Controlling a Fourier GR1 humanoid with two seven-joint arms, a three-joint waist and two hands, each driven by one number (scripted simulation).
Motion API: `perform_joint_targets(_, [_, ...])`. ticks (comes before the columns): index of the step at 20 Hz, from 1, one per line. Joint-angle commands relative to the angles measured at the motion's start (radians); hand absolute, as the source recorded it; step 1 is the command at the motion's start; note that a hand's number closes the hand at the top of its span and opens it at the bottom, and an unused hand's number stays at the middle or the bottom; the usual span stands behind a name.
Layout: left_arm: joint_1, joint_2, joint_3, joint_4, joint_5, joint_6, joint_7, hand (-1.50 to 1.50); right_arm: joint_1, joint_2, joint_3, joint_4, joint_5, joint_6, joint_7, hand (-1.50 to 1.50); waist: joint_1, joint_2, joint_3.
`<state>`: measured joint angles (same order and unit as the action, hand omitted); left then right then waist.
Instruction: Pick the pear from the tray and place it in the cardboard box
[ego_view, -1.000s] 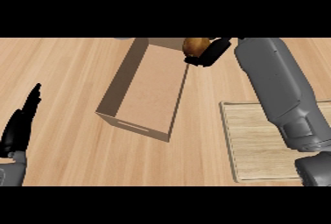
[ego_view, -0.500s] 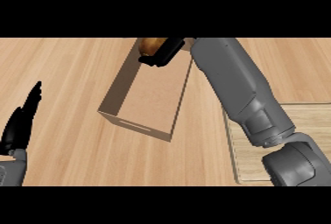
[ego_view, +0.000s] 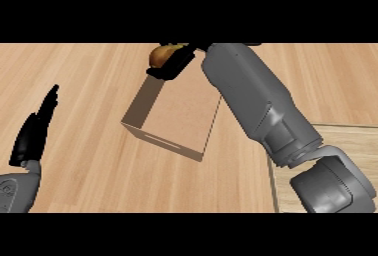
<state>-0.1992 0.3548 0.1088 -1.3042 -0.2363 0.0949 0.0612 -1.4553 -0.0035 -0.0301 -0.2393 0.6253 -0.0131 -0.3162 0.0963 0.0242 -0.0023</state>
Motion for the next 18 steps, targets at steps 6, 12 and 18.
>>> perform_joint_targets(6, [-0.043, 0.005, -0.017, 0.008, -0.005, -0.031, 0.001, 0.0, -0.005, 0.003, -0.011, 0.128, -0.083, 0.004, 0.08, -1.5, 0.055, 0.021, 0.0])
perform_joint_targets(12, [-0.048, -0.037, -0.029, 0.016, -0.02, 0.005, 0.016, 0.0, 0.035, 0.004, -0.025, 0.109, -0.141, -0.036, -0.033, -1.5, 0.043, 0.014, 0.001])
perform_joint_targets(18, [-0.081, -0.006, 0.0, 0.044, -0.006, -0.016, 0.001, 0.0, 0.029, 0.004, -0.121, 0.075, -0.263, -0.095, -0.115, -1.5, 0.029, 0.015, 0.001])
